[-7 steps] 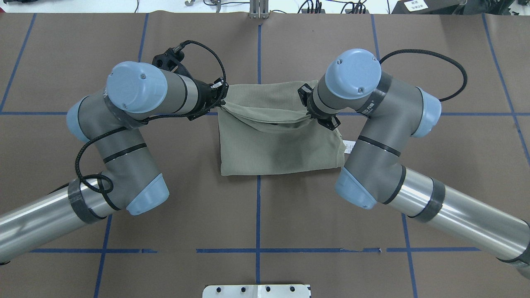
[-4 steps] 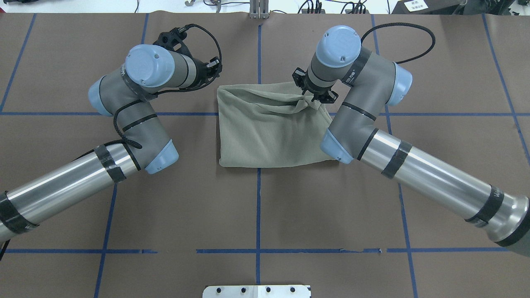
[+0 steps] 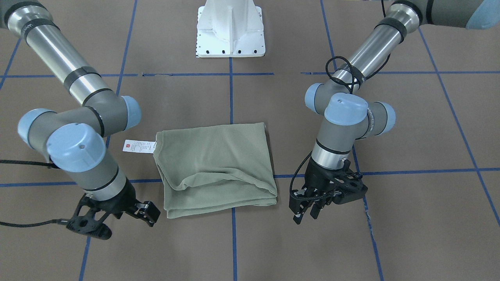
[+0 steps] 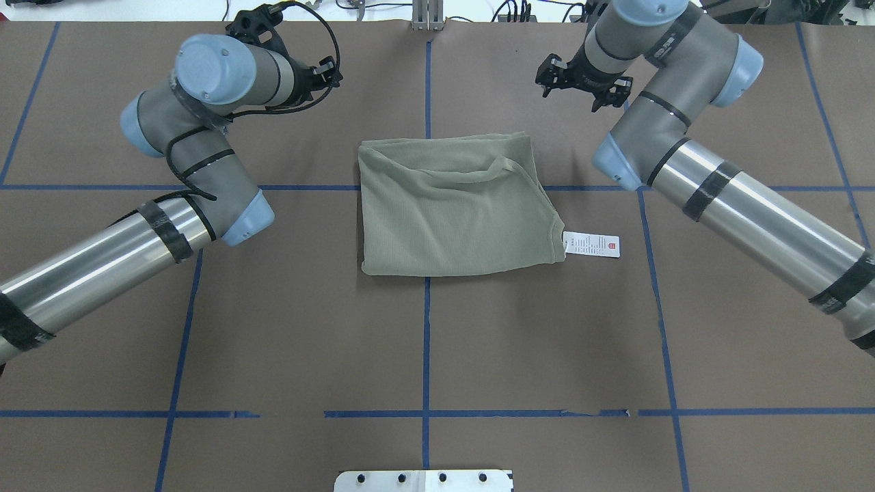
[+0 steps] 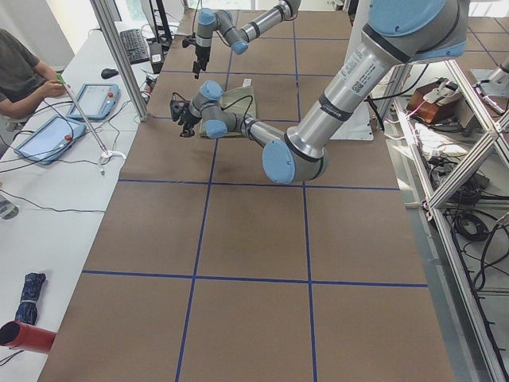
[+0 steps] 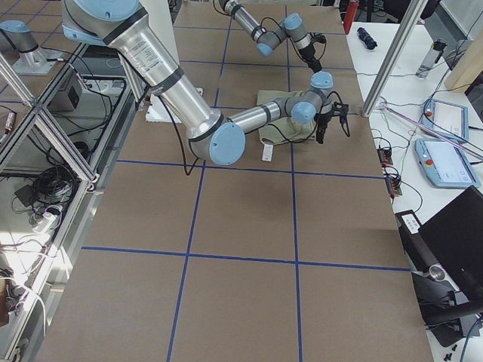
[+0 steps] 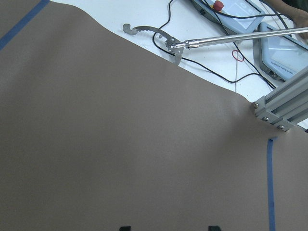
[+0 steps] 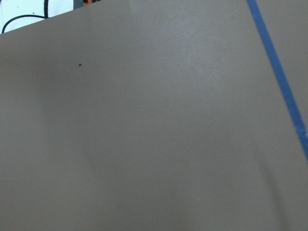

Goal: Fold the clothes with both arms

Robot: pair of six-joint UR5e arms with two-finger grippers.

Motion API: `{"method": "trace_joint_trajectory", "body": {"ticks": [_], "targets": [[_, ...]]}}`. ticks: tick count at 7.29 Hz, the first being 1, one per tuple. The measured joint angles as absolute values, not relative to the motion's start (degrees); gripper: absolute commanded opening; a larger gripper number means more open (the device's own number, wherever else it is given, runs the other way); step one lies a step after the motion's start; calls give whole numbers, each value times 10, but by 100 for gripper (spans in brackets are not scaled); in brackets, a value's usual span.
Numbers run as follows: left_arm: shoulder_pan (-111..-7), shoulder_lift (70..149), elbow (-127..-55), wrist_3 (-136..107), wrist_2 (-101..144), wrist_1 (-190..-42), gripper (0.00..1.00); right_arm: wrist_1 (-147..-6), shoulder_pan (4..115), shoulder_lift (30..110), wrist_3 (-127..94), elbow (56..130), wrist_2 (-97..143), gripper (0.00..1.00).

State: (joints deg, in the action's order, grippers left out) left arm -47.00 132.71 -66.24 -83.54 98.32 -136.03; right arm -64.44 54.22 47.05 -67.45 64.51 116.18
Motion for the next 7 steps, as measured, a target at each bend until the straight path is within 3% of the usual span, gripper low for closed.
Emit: {"method": "trace_joint_trajectory", "body": {"ticks": [4, 7], "targets": [[-548, 1152, -841, -662, 1135, -1352, 59, -649, 638, 585, -594, 720, 1260, 100], [-656, 1022, -908, -438, 1248, -1348, 59, -655, 729, 710, -405, 780, 1323, 100]]}}
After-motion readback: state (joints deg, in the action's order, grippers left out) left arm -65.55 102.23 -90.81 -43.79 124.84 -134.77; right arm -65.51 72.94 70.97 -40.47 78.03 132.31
